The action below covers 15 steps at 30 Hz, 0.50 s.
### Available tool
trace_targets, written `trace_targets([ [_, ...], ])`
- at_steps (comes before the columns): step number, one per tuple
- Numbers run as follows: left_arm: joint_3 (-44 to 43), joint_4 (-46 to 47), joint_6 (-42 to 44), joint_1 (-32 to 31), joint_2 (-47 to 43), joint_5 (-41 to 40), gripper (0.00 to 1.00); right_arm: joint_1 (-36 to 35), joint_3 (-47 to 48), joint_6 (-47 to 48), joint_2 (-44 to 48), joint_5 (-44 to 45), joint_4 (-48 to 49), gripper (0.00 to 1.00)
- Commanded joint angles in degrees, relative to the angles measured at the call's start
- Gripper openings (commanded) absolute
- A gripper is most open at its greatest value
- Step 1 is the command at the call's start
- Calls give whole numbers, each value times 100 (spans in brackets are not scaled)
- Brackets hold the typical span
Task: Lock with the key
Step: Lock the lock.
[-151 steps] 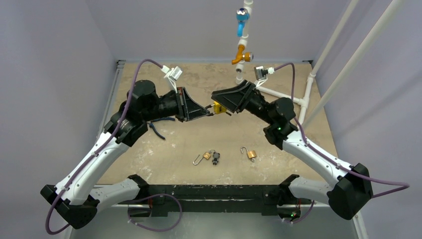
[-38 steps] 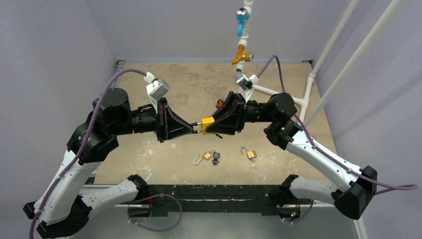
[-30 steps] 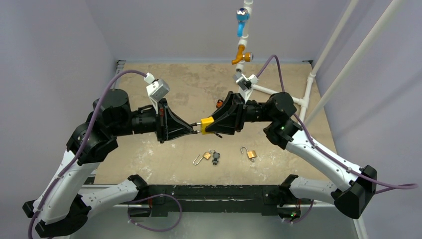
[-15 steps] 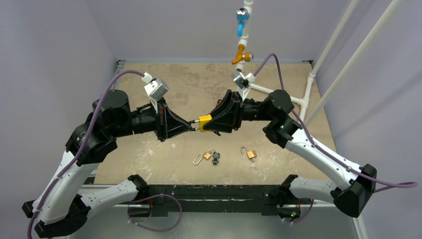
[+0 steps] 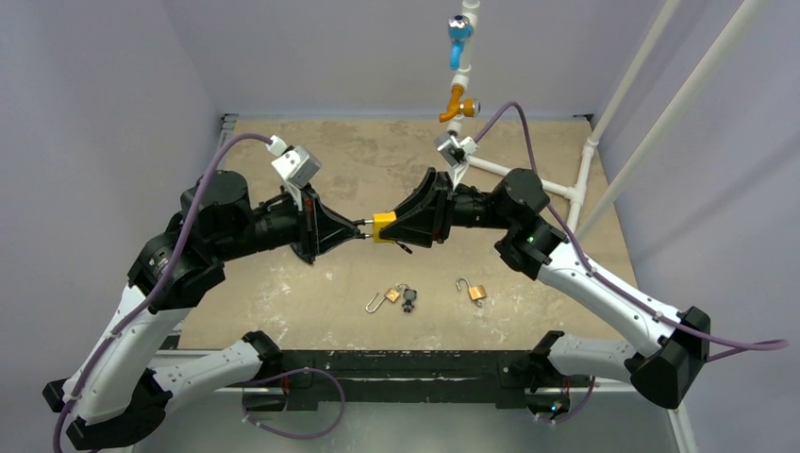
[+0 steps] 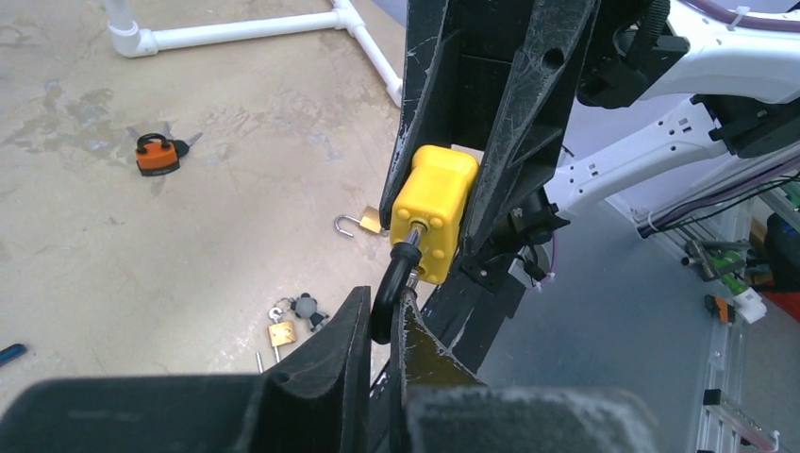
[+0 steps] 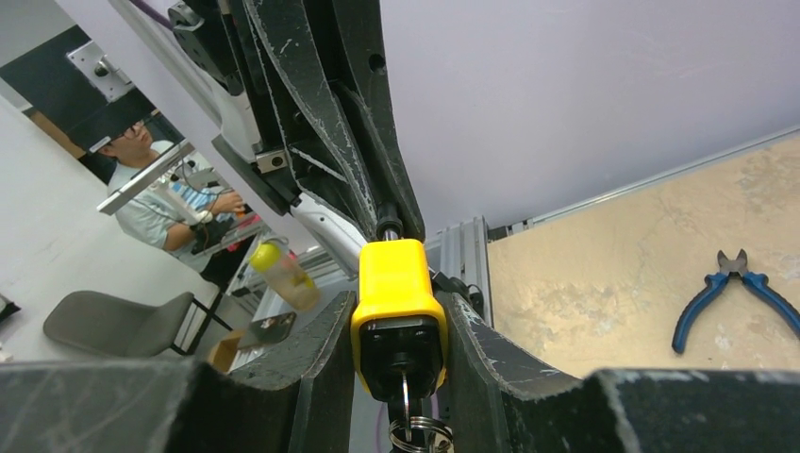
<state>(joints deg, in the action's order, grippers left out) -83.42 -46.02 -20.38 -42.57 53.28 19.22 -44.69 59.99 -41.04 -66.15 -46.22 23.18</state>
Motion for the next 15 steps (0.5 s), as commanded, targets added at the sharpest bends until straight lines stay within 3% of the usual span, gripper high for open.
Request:
trace_targets([
  [1, 302, 1064, -111, -112, 688, -14, 0, -886, 614, 154, 38, -308, 527, 0],
  [6, 162, 1405, -841, -73, 731, 1038, 0, -1171, 898, 1197, 26, 321, -723, 0],
  [10, 128, 1667, -1327, 18, 782, 1550, 0, -1276, 926, 1417, -21, 561, -935, 0],
  [15, 124, 1324, -1159, 25, 768, 1291, 0, -1279, 909, 1501, 135, 977, -1024, 0],
])
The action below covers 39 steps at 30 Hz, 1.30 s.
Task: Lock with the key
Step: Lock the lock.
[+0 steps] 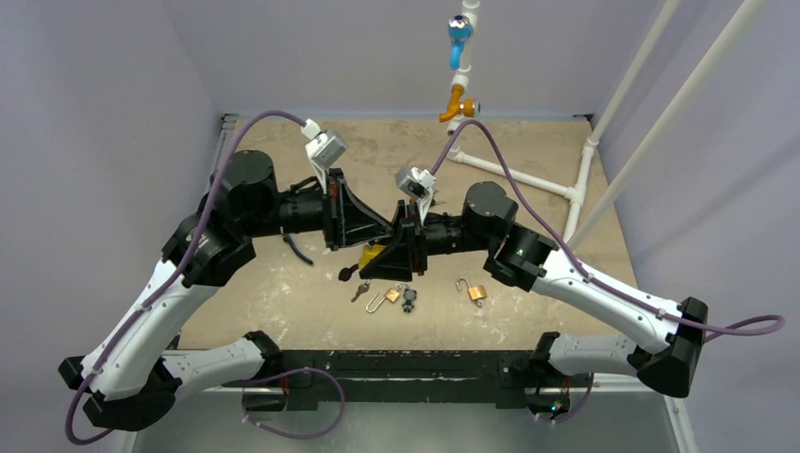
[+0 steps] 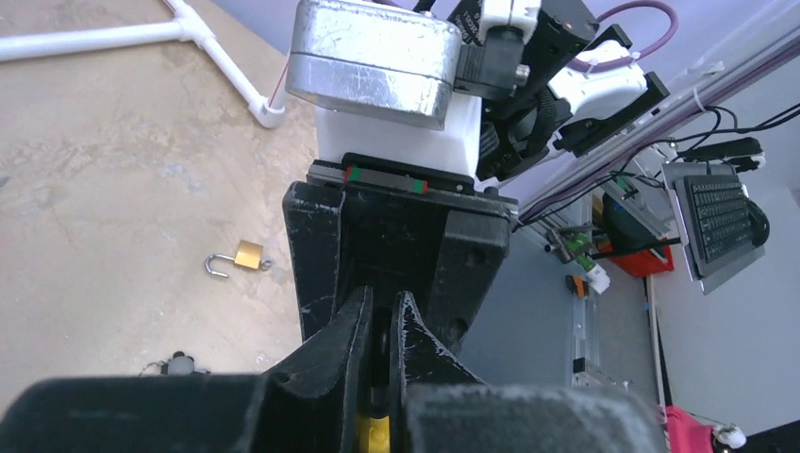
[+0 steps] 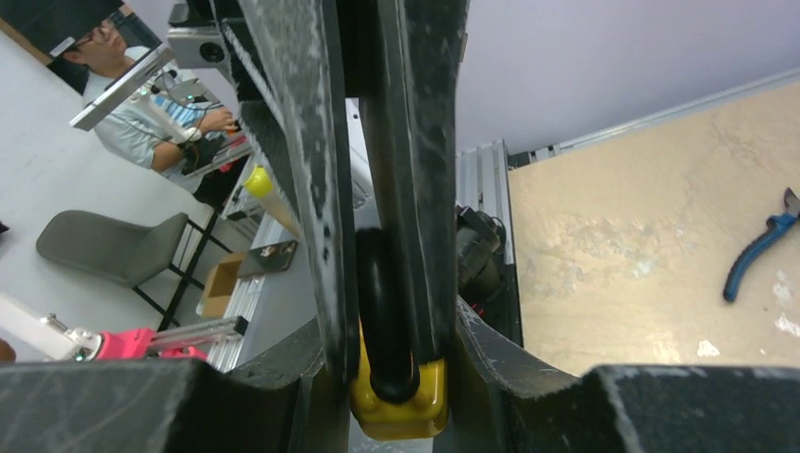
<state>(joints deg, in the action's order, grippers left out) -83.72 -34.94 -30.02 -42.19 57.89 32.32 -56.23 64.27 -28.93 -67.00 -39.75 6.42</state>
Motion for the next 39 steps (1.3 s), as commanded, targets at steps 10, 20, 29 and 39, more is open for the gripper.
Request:
trace_targets([
  [10, 67, -732, 389, 69, -375, -1565, 0, 135, 272, 298, 875, 857, 590, 0],
  [20, 244, -1063, 893, 71, -594, -992, 0, 921, 236, -259, 1069, -465, 1161, 0],
  [29, 519, -805, 720, 71, -706, -464, 0, 1388, -55, -1389, 881, -909, 2431, 0],
  [39, 704, -199, 286, 71, -775, -756, 0, 1395, -214, -2220, 472, -1171, 3233, 0],
])
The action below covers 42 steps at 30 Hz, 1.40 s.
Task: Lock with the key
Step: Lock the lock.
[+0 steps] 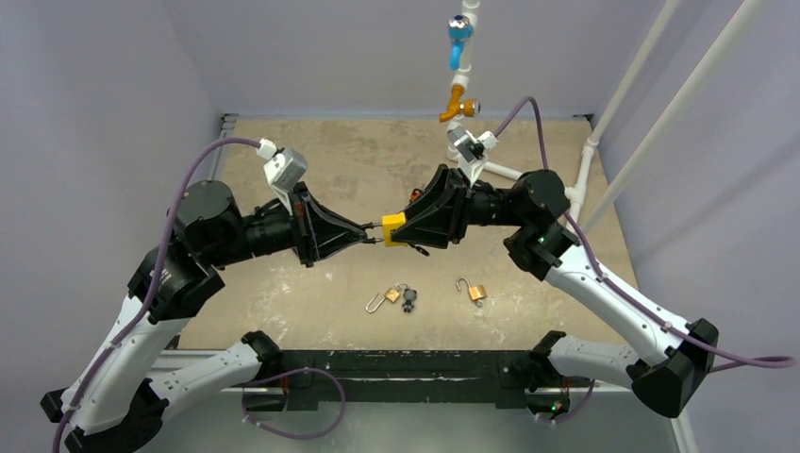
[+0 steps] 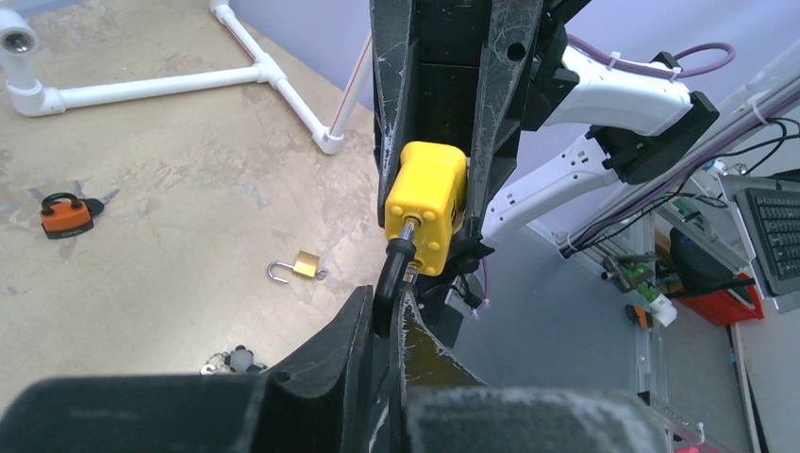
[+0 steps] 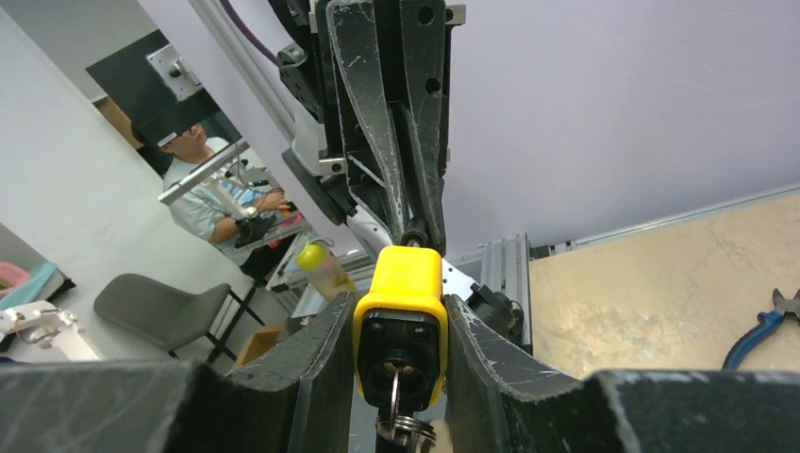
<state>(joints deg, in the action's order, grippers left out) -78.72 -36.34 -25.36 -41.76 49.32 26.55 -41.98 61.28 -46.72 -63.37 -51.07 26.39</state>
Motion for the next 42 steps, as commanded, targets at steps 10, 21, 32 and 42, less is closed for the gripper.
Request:
trace_targets([
  [10, 284, 837, -1020, 10, 361, 583, 0, -792, 644, 1375, -66, 970, -854, 0],
  [21, 344, 1027, -1176, -57, 497, 679, 0, -907, 813, 1399, -442, 1014, -728, 0],
  [32, 58, 1217, -1167, -140, 752, 593, 0, -1123, 805, 1365, -744, 1010, -881, 0],
  [42, -246, 1523, -1291, -234, 999, 824, 0, -1253, 725, 1402, -955, 1238, -993, 0],
])
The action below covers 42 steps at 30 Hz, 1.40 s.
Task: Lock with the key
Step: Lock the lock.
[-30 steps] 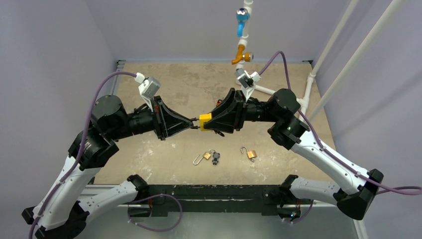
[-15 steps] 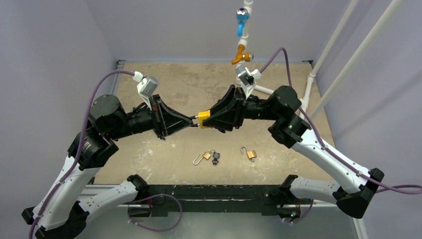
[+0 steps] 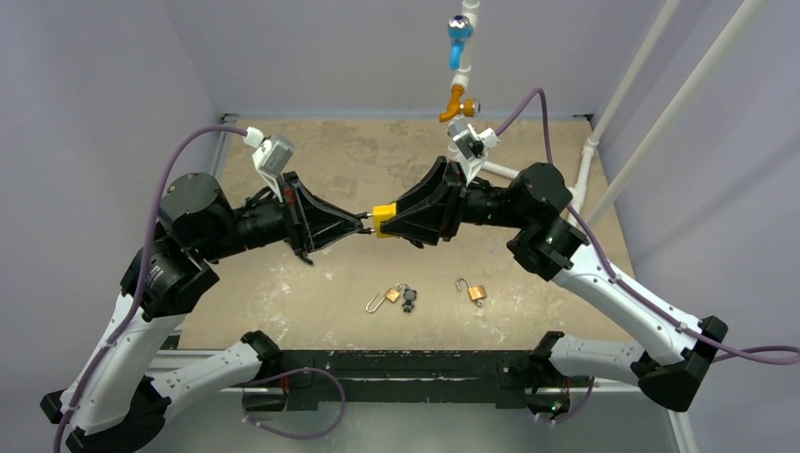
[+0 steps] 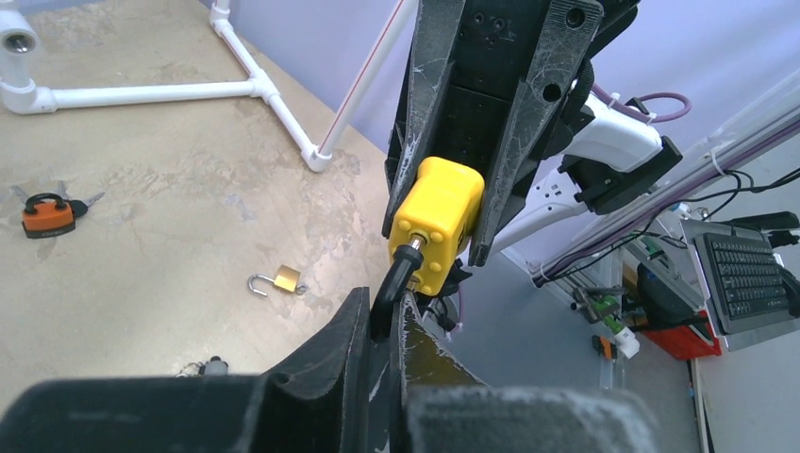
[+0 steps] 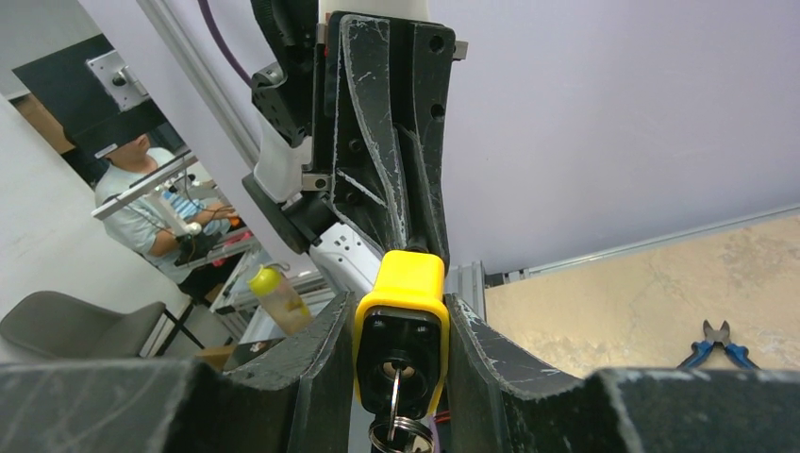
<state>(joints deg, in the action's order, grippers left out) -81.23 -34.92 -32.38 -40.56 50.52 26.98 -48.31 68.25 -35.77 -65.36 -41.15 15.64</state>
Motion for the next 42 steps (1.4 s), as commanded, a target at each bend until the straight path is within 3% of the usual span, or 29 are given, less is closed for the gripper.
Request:
trace_targets([
  [1, -4, 1389, -602, -375, 885, 804, 0, -622, 37, 315, -793, 276, 72, 0],
  [18, -198, 1294, -434, -587, 976, 876, 0, -634, 213, 306, -1270, 376, -126, 0],
  [23, -210, 951, -225, -573, 858, 495, 0, -565, 126, 218, -1172, 418, -77, 0],
  [30, 5, 207, 104, -74, 419, 89, 0, 310, -585, -419, -709, -122, 738, 0],
  [35, 272, 15, 242, 290, 74, 45, 0, 626, -752, -303, -356, -276, 683, 0],
  [36, 281, 4, 268, 292, 42, 2, 0, 626, -777, -292, -317, -296, 722, 3],
  [37, 290, -6, 282, 299, 16, -40, 0, 627, -818, -321, -293, -325, 814, 15],
  [38, 292, -15, 293, 302, 1, -91, 0, 632, -859, -333, -266, -338, 882, 36],
  [42, 230, -76, 388, 313, -53, -264, 0, 711, -1058, -246, -44, -252, 992, 72],
])
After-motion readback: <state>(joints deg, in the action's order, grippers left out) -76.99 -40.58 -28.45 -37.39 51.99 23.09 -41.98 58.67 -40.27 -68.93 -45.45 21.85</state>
